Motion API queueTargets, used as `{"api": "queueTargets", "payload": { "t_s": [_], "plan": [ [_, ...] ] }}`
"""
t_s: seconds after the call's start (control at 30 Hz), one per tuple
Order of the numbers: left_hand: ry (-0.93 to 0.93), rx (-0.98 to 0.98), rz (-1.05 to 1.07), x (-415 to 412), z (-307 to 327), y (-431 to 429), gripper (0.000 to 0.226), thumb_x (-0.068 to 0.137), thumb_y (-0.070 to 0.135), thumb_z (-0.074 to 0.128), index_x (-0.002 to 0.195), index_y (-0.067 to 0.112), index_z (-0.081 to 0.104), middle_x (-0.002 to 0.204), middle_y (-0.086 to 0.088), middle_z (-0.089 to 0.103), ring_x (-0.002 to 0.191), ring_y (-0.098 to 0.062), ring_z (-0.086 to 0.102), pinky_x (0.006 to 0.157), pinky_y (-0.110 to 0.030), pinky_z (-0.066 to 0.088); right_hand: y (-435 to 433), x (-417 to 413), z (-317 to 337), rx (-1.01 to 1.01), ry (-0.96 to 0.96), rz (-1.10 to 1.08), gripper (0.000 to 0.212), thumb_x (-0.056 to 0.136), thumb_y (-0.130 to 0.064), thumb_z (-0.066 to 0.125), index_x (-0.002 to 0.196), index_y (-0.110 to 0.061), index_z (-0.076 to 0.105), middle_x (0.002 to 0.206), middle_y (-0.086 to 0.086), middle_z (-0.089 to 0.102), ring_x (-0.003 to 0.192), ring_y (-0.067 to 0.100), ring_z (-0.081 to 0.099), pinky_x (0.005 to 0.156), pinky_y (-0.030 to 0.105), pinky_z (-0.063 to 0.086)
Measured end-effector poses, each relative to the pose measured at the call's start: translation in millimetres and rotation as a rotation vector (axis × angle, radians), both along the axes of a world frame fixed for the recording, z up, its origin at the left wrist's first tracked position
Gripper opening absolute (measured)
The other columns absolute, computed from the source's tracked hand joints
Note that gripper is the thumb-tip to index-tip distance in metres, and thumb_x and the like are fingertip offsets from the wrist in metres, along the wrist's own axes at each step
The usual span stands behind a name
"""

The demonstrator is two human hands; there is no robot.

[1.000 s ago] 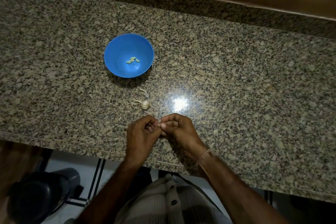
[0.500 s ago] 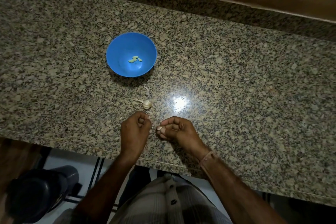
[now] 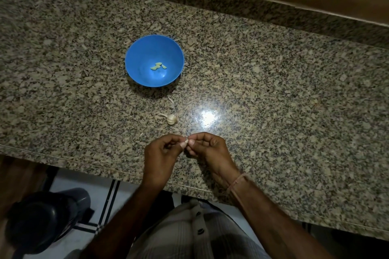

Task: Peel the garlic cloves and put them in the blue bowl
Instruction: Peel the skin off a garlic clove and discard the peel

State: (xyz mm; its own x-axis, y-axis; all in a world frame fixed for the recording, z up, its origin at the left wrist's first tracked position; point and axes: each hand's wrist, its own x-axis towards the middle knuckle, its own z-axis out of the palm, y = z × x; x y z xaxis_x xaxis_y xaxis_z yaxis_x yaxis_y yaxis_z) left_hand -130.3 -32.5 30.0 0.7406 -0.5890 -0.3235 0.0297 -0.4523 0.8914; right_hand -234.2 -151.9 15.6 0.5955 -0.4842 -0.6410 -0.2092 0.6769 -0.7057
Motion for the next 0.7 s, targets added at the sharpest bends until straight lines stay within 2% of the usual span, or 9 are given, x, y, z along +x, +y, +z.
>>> {"api": "queueTargets", "payload": {
  "t_s": [0.13, 0.23, 0.37, 0.43, 0.5, 0.6, 0.7],
  "plan": [
    [0.044, -0.001, -0.012, 2.8, -0.3, 0.2, 0.009, 0.093, 0.012, 0.076, 0.094, 0.019, 0.082, 0.083, 0.005, 0.08, 0.079, -0.014, 0.077, 0.073, -0.032, 0.06, 2.7, -1.3, 1.3, -0.09, -0.013, 0.011, 0.012, 0.095, 0.005, 0.069, 0.103, 0.013, 0.07, 0.078, 0.01, 0.076, 0.069, 0.017, 0.065, 0.072, 0.031, 0.058],
    [0.023, 0.013, -0.019, 2.1, -1.9, 1.0, 0.01, 0.095, 0.014, 0.074, 0.092, 0.021, 0.08, 0.08, 0.005, 0.078, 0.077, -0.015, 0.075, 0.072, -0.034, 0.06, 6.7, -0.1, 0.6, -0.136, -0.002, 0.005, 0.007, 0.095, 0.002, 0.071, 0.099, 0.006, 0.073, 0.081, 0.016, 0.074, 0.072, 0.021, 0.065, 0.075, 0.038, 0.057],
    [-0.067, 0.068, -0.004, -2.7, -2.0, -1.8, 0.011, 0.097, 0.017, 0.071, 0.089, 0.021, 0.077, 0.075, 0.009, 0.076, 0.07, -0.006, 0.071, 0.062, -0.019, 0.053, 10.9, 0.2, 0.6, -0.042, -0.023, -0.011, 0.01, 0.094, -0.002, 0.074, 0.103, 0.0, 0.075, 0.092, 0.02, 0.076, 0.085, 0.028, 0.068, 0.087, 0.045, 0.058],
    [-0.077, 0.088, 0.011, -3.6, -5.7, -3.0, 0.01, 0.096, 0.017, 0.071, 0.088, 0.021, 0.075, 0.074, 0.009, 0.075, 0.068, -0.006, 0.07, 0.06, -0.02, 0.053, 12.2, 0.4, -1.1, 0.013, -0.026, -0.014, 0.016, 0.092, -0.002, 0.075, 0.108, 0.001, 0.073, 0.096, 0.022, 0.075, 0.088, 0.029, 0.069, 0.092, 0.047, 0.058],
    [-0.06, 0.111, 0.043, -4.2, -10.4, -3.8, 0.012, 0.096, 0.017, 0.07, 0.086, 0.021, 0.074, 0.072, 0.008, 0.074, 0.066, -0.006, 0.069, 0.059, -0.023, 0.053, 12.4, 0.8, -1.8, 0.054, -0.022, -0.035, 0.019, 0.093, 0.001, 0.073, 0.112, 0.003, 0.071, 0.099, 0.024, 0.075, 0.09, 0.029, 0.07, 0.089, 0.042, 0.059],
    [-0.08, 0.158, 0.079, -2.6, -15.1, -4.0, 0.017, 0.098, 0.02, 0.068, 0.083, 0.022, 0.074, 0.068, 0.009, 0.071, 0.06, -0.001, 0.064, 0.055, -0.017, 0.045, 10.6, -0.1, 0.6, 0.09, -0.018, -0.058, 0.019, 0.095, 0.005, 0.068, 0.113, 0.003, 0.071, 0.102, 0.025, 0.076, 0.092, 0.026, 0.074, 0.087, 0.031, 0.063],
    [-0.062, 0.175, 0.072, -0.6, -17.9, -2.4, 0.014, 0.097, 0.013, 0.069, 0.098, 0.025, 0.076, 0.082, 0.012, 0.074, 0.075, -0.004, 0.07, 0.067, -0.022, 0.057, 8.1, -1.7, 3.7, 0.146, -0.03, -0.083, 0.019, 0.096, 0.007, 0.066, 0.113, 0.002, 0.072, 0.098, 0.02, 0.078, 0.091, 0.023, 0.077, 0.091, 0.032, 0.063]
  ]
}}
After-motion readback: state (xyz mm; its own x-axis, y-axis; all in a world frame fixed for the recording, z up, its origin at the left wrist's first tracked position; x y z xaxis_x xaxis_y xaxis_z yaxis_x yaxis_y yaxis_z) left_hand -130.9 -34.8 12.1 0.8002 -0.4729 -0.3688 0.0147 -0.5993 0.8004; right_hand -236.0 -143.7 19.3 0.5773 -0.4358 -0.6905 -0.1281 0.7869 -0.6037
